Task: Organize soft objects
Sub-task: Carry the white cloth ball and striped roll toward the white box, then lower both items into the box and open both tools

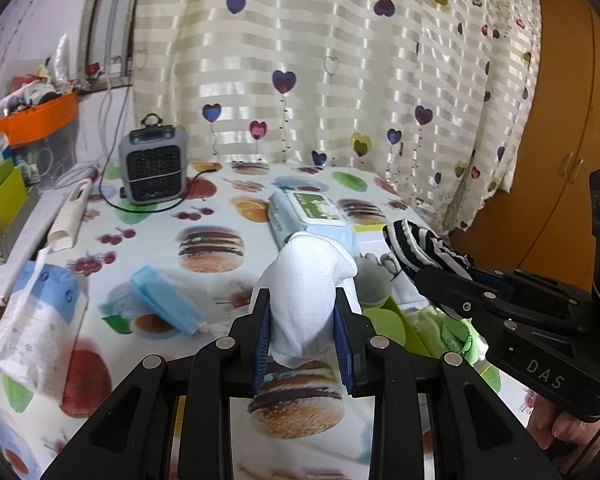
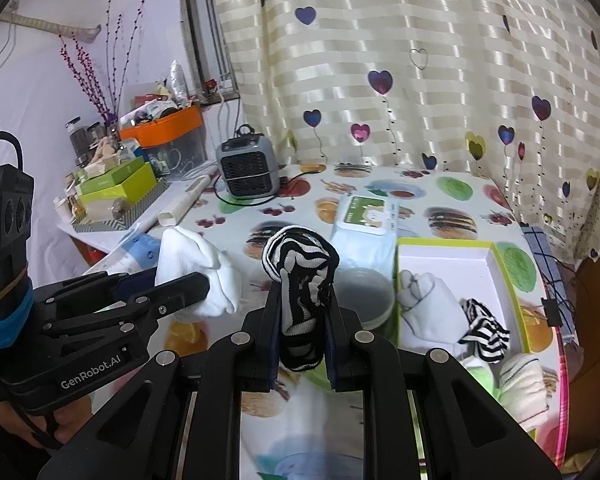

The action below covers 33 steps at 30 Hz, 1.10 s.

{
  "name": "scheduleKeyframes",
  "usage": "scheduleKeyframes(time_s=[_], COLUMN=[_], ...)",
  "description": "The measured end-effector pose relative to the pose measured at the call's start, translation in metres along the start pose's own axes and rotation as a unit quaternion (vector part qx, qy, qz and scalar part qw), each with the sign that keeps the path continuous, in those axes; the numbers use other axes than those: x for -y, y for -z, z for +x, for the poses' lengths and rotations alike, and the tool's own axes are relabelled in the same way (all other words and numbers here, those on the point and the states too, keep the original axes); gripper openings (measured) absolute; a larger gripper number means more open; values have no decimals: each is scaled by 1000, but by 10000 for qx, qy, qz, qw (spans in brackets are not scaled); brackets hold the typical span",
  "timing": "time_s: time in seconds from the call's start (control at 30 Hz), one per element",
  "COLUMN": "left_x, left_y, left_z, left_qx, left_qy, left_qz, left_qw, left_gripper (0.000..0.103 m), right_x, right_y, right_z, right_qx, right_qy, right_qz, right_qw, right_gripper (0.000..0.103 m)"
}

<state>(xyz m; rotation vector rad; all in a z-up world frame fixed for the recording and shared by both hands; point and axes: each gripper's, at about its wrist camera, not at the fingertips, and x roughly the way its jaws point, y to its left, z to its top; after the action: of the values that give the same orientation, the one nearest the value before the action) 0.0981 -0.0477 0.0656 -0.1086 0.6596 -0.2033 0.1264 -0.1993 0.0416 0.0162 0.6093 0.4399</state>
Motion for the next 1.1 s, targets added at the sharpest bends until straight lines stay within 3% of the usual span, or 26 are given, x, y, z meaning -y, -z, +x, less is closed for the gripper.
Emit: scheduleKeyframes(time_s=[0.67,1.1], left_x=[54,79], left_y=[-20,-28], left_z=[48,82], left_qx=[-192,-359], left_qy=[500,706], left_qz=[483,654], left_qw=[9974,9947], left_gripper=[27,27], right_x=[86,149], right_y=[5,9], right_z=[1,30], right_qx=[-66,-385], right_qy=[632,970], right_qz=[566,876], right_qw=[9964,9907], right_gripper=[18,18])
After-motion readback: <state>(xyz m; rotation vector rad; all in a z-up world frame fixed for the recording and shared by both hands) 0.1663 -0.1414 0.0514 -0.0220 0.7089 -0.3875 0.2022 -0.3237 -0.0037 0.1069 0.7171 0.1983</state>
